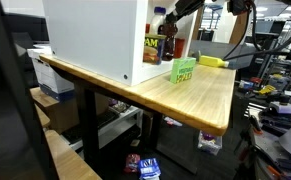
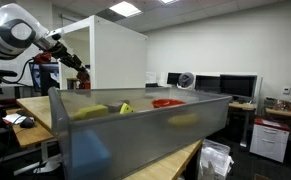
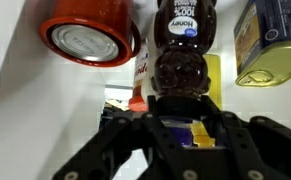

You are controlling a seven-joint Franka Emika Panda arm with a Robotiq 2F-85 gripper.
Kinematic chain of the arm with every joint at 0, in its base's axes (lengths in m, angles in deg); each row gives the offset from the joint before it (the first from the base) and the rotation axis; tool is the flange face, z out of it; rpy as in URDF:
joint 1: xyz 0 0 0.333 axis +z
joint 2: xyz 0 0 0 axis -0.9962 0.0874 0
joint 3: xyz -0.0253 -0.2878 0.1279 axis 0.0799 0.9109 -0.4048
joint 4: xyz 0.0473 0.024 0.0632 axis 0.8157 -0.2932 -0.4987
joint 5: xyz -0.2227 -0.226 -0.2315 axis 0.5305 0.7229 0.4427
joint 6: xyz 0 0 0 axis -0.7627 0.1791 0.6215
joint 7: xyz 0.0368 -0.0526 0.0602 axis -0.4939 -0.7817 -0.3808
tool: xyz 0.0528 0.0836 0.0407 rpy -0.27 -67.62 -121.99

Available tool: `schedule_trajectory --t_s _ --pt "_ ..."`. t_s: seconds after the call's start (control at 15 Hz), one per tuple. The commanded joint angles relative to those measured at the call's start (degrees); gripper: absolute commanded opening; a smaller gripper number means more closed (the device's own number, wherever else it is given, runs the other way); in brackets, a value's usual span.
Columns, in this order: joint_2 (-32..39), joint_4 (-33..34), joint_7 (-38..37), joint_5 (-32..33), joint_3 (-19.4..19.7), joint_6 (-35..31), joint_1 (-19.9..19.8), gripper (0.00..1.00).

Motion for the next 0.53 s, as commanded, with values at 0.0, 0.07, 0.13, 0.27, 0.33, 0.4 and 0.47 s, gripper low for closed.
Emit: schedule_trajectory --t_s 0.0,0.07,0.13,0.27,0.33,0.4,0.47 --pt "-2.11 -1.36 -2.57 1.56 -2.62 0.04 -2.64 0.43" --pt "-2.20 -1.31 -2.57 1.52 -3.00 0.15 -2.89 0.70" --pt "-2.20 -1.28 -2.43 1.45 -3.16 0.32 -2.93 0.71" --pt "-2.21 -1.27 -2.40 1.39 -3.66 0.43 -3.24 0.80" --pt "-2.12 -1.18 -2.36 1.29 -3.74 0.54 -3.27 0.85" --pt "-2.11 -1.18 -2.34 1.28 -3.83 0.62 -3.32 0.91" --pt "-1.93 -1.09 -2.19 1.15 -3.59 0.95 -2.99 0.95"
